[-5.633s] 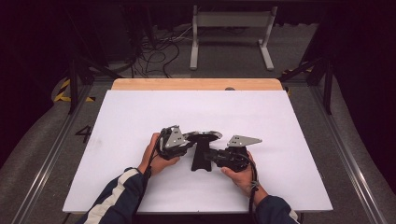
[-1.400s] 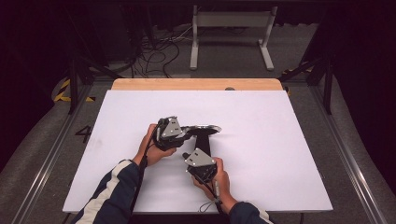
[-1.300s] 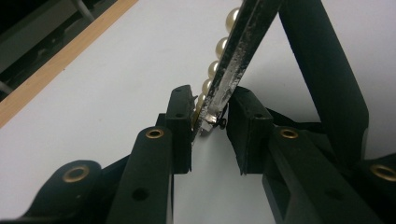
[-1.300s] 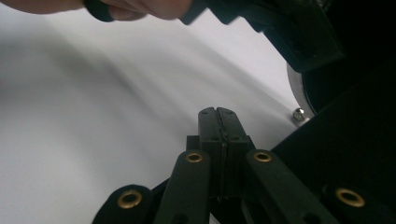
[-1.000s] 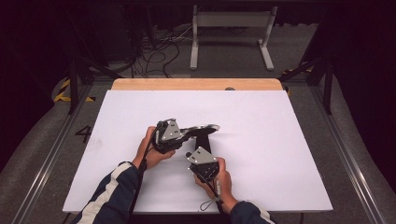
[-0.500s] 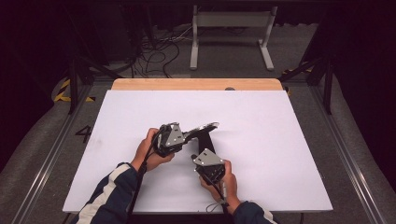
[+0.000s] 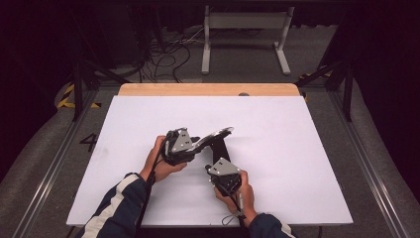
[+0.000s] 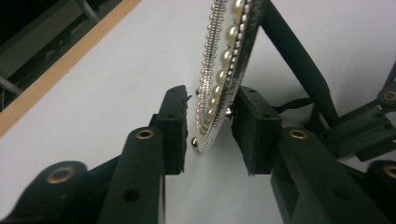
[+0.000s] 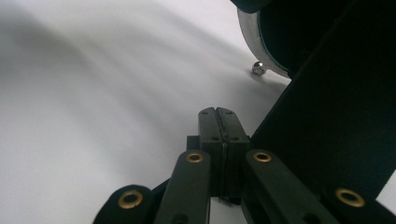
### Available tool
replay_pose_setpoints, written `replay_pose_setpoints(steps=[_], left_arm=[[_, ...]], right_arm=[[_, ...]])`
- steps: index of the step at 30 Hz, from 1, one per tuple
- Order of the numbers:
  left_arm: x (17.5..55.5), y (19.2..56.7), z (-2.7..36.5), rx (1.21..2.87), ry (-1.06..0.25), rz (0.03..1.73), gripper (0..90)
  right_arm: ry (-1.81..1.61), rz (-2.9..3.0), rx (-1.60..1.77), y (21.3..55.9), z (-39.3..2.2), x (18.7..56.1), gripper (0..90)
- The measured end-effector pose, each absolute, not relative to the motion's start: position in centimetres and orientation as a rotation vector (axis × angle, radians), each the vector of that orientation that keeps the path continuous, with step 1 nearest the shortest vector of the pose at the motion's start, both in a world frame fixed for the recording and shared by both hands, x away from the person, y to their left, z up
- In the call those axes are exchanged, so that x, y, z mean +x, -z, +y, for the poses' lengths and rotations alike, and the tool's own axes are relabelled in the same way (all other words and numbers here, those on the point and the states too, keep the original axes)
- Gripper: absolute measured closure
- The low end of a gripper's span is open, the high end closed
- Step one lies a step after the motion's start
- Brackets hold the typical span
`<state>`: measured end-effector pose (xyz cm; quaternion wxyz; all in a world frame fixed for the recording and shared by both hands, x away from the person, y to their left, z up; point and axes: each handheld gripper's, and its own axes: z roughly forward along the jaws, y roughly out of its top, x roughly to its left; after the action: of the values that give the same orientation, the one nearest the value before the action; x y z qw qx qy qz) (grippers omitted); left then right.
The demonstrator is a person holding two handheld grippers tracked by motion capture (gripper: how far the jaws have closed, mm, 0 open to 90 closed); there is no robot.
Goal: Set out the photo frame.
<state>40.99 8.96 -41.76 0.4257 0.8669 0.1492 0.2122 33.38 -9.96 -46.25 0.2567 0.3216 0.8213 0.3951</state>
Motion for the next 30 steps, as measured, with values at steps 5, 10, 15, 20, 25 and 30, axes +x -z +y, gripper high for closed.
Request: replay_pose_setpoints(steps=[5, 10, 15, 20, 25, 30], left_arm=[[41.4, 42.8, 8.4, 2.182, -0.52, 0.389, 58.1], [41.8, 43.7, 8.0, 2.208, -0.526, 0.401, 67.6], [41.9, 43.7, 8.3, 2.209, -0.54, 0.401, 77.9], [41.5, 43.4, 8.3, 2.236, -0.56, 0.369, 79.1], [40.9, 43.3, 8.3, 2.259, -0.583, 0.344, 79.7], [40.6, 43.3, 8.2, 2.274, -0.595, 0.327, 79.1]], right_arm=[[-1.074, 2.233, 0.87, 46.2, -10.0, 33.4, 90.0], [-1.131, 2.198, 0.841, 45.9, -9.8, 33.0, 90.0], [-1.108, 2.191, 0.862, 46.2, -9.6, 33.3, 90.0], [-1.093, 2.184, 0.865, 46.2, -9.7, 33.4, 90.0], [-1.092, 2.199, 0.852, 46.2, -9.9, 33.2, 90.0], [-1.1, 2.221, 0.881, 46.1, -10.4, 33.4, 90.0]])
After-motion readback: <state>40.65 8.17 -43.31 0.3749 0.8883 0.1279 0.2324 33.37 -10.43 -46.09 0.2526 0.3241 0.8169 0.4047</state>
